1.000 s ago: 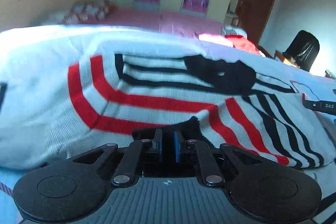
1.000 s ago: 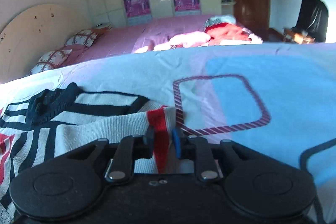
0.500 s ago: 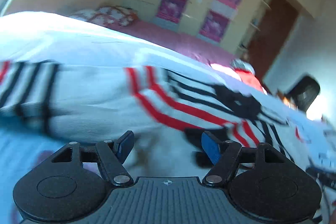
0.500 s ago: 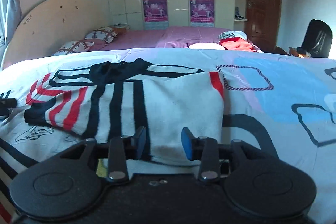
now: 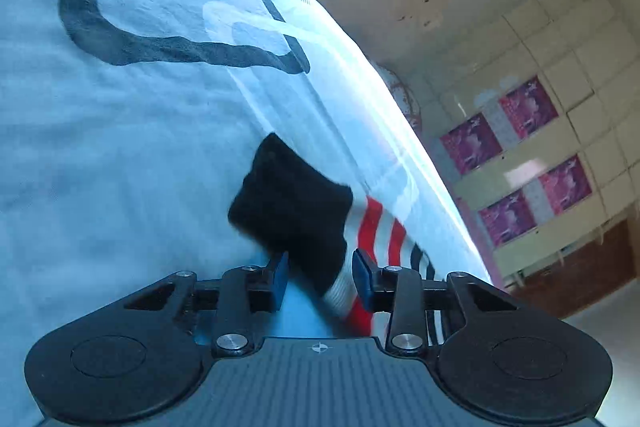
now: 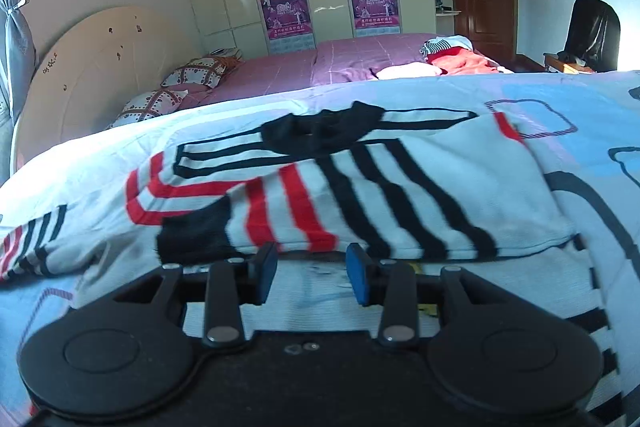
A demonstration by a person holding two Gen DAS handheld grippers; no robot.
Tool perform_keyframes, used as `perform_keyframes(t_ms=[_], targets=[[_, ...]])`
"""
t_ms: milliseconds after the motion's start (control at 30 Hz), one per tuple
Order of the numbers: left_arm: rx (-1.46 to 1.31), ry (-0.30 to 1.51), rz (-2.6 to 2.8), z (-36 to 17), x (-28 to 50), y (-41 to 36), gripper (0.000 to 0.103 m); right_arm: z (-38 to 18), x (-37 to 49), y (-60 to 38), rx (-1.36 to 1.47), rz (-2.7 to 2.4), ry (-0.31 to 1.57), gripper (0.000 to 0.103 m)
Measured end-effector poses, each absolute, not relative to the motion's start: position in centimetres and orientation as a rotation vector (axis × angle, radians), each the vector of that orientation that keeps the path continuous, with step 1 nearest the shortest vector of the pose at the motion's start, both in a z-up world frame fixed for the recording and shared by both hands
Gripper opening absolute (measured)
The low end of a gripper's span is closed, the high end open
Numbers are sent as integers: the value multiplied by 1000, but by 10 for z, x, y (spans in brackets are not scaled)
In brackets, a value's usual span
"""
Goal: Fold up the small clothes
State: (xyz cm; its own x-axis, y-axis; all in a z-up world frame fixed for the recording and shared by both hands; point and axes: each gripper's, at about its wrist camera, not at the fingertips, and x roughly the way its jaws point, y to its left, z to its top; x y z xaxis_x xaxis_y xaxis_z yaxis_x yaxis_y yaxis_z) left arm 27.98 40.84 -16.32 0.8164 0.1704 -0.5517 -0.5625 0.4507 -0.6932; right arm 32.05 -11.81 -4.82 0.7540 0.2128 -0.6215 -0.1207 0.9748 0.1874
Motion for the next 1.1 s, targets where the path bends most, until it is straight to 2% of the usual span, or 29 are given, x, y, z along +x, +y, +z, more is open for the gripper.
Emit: perform_keyframes(t_ms=[33,67,200,300,400,467,533,567,600,733,867,967,1033,1100], targets=[[-995,454,471,-164,289,412,12,-47,321,-112,137,184,692,38],[-982,477,472,-163,297,414,10,-45,321,-108,133,184,690,38],[-774,424,376,-117,335,376,9,-36,318,-103,128,164,665,38],[-606,388,224,-77,375,310,9,-30,313,-118,152,115,651,38],[-527,417,35,-60,423,225,10,-26,309,-142,194,49,639,39],[-447,536,-170,-64,457,158,14,-25,307,-155,222,14,632,42],[-411,585,-239,-69,467,113,23,-24,307,-167,266,-6,627,54],[-426,567,-245,-71,463,108,30,-23,307,-172,290,-4,624,56],[-439,553,-233,-73,459,109,46,-21,307,-175,302,3,618,58],[-426,564,-98,-89,433,136,47,-25,317,-171,396,108,626,59],[-403,529,5,-101,396,171,47,-45,346,-138,617,301,685,58],[-404,547,52,-112,380,191,47,-59,368,-104,626,330,739,50],[-415,563,57,-118,377,197,47,-66,379,-90,616,299,782,40],[-423,582,49,-126,377,199,47,-71,384,-81,601,280,798,40]])
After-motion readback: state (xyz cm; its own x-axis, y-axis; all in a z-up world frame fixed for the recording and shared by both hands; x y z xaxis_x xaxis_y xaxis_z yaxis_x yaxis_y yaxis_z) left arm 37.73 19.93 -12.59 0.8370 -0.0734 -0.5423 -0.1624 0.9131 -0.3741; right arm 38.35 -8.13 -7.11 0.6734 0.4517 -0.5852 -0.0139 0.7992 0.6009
